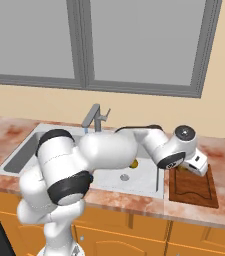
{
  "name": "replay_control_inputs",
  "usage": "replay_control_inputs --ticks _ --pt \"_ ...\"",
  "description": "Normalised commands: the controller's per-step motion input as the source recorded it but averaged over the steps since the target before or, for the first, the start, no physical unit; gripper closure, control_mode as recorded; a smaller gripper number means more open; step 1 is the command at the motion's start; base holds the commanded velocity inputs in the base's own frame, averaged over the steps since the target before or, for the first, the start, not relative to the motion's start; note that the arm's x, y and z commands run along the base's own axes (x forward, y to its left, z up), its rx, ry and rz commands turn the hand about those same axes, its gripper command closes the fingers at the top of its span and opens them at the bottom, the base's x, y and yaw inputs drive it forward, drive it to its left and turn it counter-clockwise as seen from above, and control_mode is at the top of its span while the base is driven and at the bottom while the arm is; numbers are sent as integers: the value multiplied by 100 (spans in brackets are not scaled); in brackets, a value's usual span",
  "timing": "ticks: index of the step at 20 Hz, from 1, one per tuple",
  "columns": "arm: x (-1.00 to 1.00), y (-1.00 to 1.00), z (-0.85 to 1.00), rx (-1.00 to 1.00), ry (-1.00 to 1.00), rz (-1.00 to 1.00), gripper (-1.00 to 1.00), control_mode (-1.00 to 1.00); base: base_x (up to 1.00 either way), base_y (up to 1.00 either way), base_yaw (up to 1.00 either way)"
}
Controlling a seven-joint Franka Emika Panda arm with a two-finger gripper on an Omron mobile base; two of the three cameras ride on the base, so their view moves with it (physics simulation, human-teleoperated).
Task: Pick the mango, orange from the sink and place them on the cutting board to airdry. Then turn off the sink faucet.
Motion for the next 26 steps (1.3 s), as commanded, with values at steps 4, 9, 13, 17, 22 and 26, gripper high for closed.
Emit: replay_control_inputs --ticks 4,9,13,17,22,26 --pt "20 -19 -30 2 0 0 100 -100 0 0 0" --pt "19 -20 -29 2 0 0 100 -100 0 0 0" --pt "14 -18 -21 1 0 0 100 -100 0 0 0" --pt "14 -12 -17 0 0 0 100 -100 0 0 0" --pt "18 -1 -18 0 0 0 100 -100 0 0 0" --pt "21 0 -25 0 0 0 100 -100 0 0 0"
